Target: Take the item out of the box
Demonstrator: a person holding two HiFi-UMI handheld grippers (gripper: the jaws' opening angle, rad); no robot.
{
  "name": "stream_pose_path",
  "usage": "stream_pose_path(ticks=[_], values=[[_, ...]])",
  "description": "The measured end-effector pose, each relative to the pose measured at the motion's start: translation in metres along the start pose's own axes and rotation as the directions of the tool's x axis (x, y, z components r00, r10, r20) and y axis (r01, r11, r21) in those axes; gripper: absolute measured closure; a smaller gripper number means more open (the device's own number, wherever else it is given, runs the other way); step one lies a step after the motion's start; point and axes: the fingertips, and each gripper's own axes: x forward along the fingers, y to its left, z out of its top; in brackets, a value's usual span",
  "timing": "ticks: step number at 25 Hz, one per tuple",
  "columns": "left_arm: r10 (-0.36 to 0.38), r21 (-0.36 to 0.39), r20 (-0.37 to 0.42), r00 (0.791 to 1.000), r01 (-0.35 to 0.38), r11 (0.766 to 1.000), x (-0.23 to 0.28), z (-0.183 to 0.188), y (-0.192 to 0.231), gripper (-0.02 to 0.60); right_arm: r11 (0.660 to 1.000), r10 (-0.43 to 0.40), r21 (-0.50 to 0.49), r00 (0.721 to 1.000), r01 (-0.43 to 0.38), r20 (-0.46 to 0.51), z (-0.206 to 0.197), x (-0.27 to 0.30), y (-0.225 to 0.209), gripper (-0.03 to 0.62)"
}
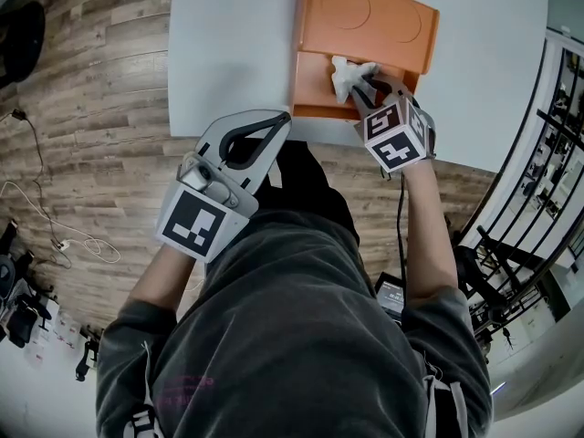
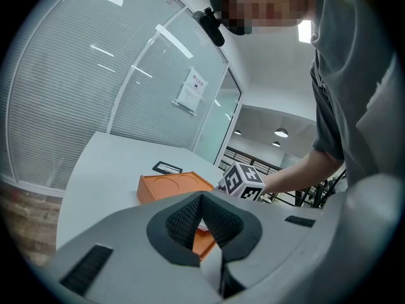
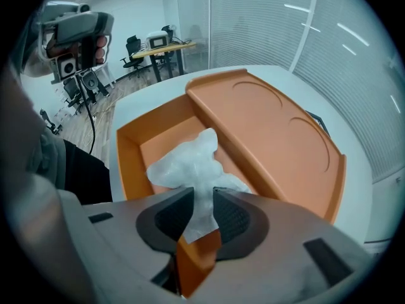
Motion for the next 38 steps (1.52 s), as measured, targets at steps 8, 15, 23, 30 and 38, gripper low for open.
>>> stream_pose_path(ticks=[8,15,23,30,38], values=[[-0.007,0.01,-0.005,1.0,0.007,1.0,0.0,-0.001,-0.001,0.571,1.0,0.007,-0.024,1.0,-0.008,-0.008,0.003,0.003,0.002,0.547],[-0.015,0.026,-0.006,1.0,0.016,1.0,-0.002,0.004,-0.002,0.572,0.999,0.006,-0.048,1.0,-0.006,-0.004,0.007,0.001,0.006,0.582],[-0.014,0.046,0.008,1.0,0.014,0.999,-0.003,0.014,-0.006,0.572,0.998,-0.001,-0.064,0.999,0.003,0.033,0.015,-0.016,0.01,0.585],[-0.029,0.082,0.025,0.999,0.027,0.996,-0.004,0.026,-0.01,0.572,0.998,-0.023,-0.064,0.997,0.027,0.072,0.027,-0.032,0.012,0.585],[-0.039,0.137,0.049,0.998,0.032,0.99,-0.006,0.047,-0.024,0.571,0.994,-0.093,-0.041,0.985,0.099,0.145,0.037,-0.066,0.0,0.586]])
